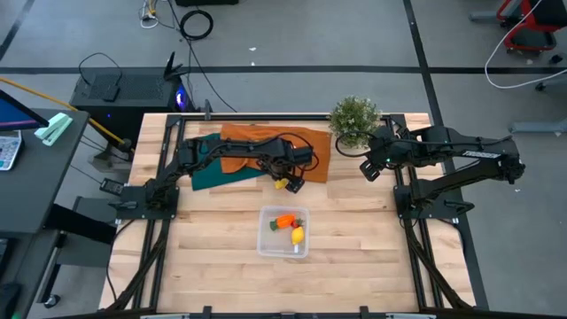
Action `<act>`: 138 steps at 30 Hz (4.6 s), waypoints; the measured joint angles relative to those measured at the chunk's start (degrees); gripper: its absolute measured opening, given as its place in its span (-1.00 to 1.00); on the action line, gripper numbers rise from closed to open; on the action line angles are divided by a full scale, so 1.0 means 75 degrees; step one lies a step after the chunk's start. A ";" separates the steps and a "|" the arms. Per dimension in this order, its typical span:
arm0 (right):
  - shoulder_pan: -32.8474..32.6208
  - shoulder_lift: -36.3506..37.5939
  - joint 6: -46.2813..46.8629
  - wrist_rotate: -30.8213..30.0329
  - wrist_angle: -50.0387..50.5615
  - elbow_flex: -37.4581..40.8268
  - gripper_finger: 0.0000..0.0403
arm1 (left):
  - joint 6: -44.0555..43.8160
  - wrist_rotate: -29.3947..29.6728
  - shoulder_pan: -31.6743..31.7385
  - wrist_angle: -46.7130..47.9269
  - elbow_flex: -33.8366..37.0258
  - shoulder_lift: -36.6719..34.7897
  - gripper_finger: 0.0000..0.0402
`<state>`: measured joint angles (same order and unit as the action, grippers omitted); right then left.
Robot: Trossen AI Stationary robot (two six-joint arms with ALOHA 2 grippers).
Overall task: Pick and placing Produce into tupperware
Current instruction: Put the yellow lemon into the transparent container
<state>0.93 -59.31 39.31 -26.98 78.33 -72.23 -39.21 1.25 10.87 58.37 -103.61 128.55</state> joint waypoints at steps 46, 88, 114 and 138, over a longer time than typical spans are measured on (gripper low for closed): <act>0.0001 0.0000 -0.0071 -0.0153 0.0222 0.0003 -0.28 | 0.0651 -0.0763 0.0003 0.0286 -0.0006 -0.0006 0.02; 0.0003 0.0833 0.0079 0.0050 0.0926 0.0003 -0.28 | 0.0057 -0.2514 -0.1458 0.1009 -0.1244 -0.1644 0.04; -0.2169 0.0723 0.2408 0.1102 0.0914 0.0003 -0.28 | 0.0687 -0.0448 -0.3334 0.0100 -0.0360 -0.1634 0.03; -0.3827 -0.1000 0.3038 0.1040 0.0317 0.0003 -0.28 | 0.1117 -0.0404 -0.3371 -0.1504 0.1760 -0.1626 0.04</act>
<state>-27.78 -66.81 62.09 -19.18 80.71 -72.20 -30.83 -1.78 -14.41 47.09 -90.41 116.36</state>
